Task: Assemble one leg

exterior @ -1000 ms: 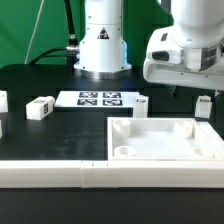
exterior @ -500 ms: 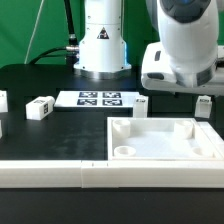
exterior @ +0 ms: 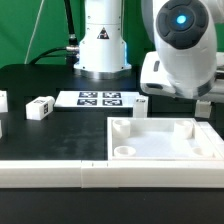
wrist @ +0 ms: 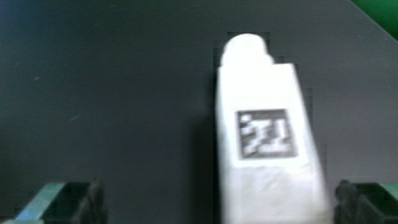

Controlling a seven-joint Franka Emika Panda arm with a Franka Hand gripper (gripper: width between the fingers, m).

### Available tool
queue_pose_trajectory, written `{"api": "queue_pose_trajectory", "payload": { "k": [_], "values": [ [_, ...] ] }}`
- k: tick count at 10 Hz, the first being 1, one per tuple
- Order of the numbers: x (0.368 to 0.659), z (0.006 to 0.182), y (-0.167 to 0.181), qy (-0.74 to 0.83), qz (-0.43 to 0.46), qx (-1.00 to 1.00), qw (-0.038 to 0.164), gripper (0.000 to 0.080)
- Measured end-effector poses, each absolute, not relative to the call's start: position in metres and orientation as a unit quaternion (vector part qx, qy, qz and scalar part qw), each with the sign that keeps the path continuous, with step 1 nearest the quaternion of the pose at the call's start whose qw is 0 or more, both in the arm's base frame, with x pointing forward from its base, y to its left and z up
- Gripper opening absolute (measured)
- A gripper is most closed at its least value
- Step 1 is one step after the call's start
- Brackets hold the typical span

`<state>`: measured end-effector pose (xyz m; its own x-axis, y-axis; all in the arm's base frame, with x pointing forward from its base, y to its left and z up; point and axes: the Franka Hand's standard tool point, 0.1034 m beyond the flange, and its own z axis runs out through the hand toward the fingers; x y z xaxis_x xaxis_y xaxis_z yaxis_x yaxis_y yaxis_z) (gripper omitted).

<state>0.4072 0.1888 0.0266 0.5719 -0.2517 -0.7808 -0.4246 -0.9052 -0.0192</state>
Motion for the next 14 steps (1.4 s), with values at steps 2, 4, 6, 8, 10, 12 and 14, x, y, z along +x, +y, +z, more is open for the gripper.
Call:
{"api": "queue_pose_trajectory", "payload": {
  "k": [2,4,6,8,10,12,14],
  "values": [
    [0.405,0.029,0.21,0.177,0.413,-0.887,0.106,0.0649],
    [0.395,0.014,0.213,0.17,0.394,-0.897,0.108,0.0649],
    [0.385,0.003,0.207,0.172,0.384,-0.901,0.105,0.0649],
    [0.38,0.003,0.212,0.177,0.388,-0.899,0.097,0.0649],
    [0.38,0.003,0.212,0.179,0.389,-0.899,0.096,0.0622],
    [0.38,0.003,0.212,0.18,0.389,-0.899,0.096,0.0442],
    [0.38,0.003,0.212,0.18,0.389,-0.899,0.096,0.0288]
  ]
}}
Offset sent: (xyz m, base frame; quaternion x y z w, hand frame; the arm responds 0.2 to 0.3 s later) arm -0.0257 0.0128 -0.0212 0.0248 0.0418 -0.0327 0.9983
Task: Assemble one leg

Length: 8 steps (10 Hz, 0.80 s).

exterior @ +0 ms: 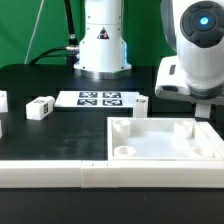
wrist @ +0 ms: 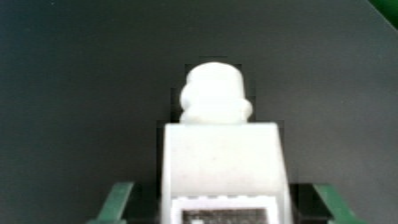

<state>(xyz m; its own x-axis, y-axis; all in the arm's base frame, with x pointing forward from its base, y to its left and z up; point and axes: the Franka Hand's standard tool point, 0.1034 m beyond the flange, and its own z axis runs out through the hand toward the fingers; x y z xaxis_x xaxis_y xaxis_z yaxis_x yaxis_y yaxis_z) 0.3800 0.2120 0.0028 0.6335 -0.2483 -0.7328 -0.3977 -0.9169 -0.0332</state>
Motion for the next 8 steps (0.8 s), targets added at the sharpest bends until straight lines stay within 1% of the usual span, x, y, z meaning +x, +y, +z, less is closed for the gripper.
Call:
{"api": "queue_pose_trajectory", "payload": {
  "k": [5,6,7,8],
  "values": [
    [0.381,0.005,0.208,0.176,0.39,-0.898,0.098,0.0288],
    [0.388,0.017,0.191,0.161,0.398,-0.898,0.099,0.0288],
    [0.393,0.033,0.178,0.16,0.402,-0.896,0.098,0.0288],
    [0.397,0.052,0.17,0.161,0.406,-0.894,0.102,0.0289]
  ]
}}
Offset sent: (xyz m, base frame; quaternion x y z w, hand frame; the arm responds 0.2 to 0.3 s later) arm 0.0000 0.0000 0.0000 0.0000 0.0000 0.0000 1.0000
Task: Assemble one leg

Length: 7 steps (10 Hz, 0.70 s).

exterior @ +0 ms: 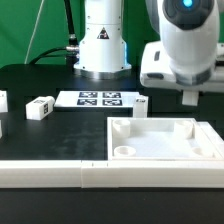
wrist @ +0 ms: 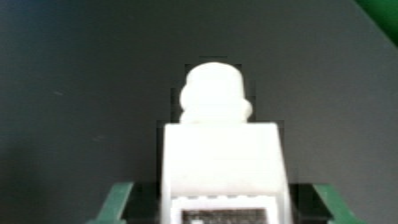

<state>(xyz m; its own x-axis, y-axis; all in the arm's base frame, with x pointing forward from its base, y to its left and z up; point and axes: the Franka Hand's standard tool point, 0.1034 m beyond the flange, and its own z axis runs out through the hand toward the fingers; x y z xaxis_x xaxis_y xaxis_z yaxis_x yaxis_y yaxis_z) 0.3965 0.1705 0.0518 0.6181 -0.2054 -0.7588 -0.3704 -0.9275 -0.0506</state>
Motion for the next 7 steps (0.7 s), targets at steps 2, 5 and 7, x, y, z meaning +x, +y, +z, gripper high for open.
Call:
{"api": "queue_pose_trajectory", "payload": {
  "k": [2,5,7],
  "values": [
    [0.406,0.075,0.163,0.163,0.397,-0.897,0.108,0.029],
    [0.415,0.069,0.166,0.172,0.35,-0.915,0.106,0.029],
    [0.418,0.072,0.166,0.175,0.269,-0.942,0.1,0.029]
  ]
}}
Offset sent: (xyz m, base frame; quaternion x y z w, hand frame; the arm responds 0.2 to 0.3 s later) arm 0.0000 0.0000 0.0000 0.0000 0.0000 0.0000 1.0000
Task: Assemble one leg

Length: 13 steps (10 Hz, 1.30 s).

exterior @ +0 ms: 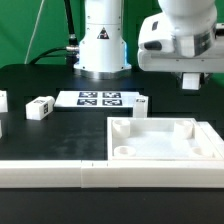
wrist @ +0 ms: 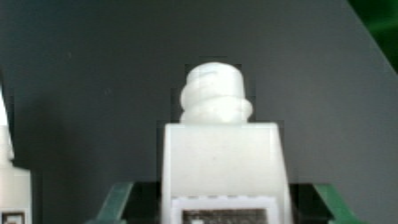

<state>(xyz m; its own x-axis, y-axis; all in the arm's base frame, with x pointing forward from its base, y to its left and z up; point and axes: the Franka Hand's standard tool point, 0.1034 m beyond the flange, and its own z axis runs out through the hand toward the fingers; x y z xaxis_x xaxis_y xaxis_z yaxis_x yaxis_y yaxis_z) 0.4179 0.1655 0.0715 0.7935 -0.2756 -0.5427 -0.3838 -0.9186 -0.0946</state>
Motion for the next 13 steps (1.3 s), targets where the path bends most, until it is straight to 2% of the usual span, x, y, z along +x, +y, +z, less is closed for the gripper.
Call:
{"api": "queue_pose_trajectory", "payload": {
  "k": [1,3,5,6,9,10,13],
  "values": [
    [0.422,0.073,0.15,0.148,0.236,-0.957,0.085,0.029],
    [0.438,0.091,0.125,0.121,0.159,-0.978,0.065,0.029],
    [0.454,0.114,0.11,0.096,0.072,-0.991,0.052,0.029],
    [0.466,0.123,0.106,0.095,0.029,-0.994,0.052,0.029],
    [0.465,0.118,0.115,0.1,-0.071,-0.991,0.059,0.029],
    [0.462,0.115,0.116,0.097,-0.071,-0.991,0.059,0.029],
    [0.486,0.102,0.11,0.05,-0.097,-0.992,0.056,0.029]
  ]
}}
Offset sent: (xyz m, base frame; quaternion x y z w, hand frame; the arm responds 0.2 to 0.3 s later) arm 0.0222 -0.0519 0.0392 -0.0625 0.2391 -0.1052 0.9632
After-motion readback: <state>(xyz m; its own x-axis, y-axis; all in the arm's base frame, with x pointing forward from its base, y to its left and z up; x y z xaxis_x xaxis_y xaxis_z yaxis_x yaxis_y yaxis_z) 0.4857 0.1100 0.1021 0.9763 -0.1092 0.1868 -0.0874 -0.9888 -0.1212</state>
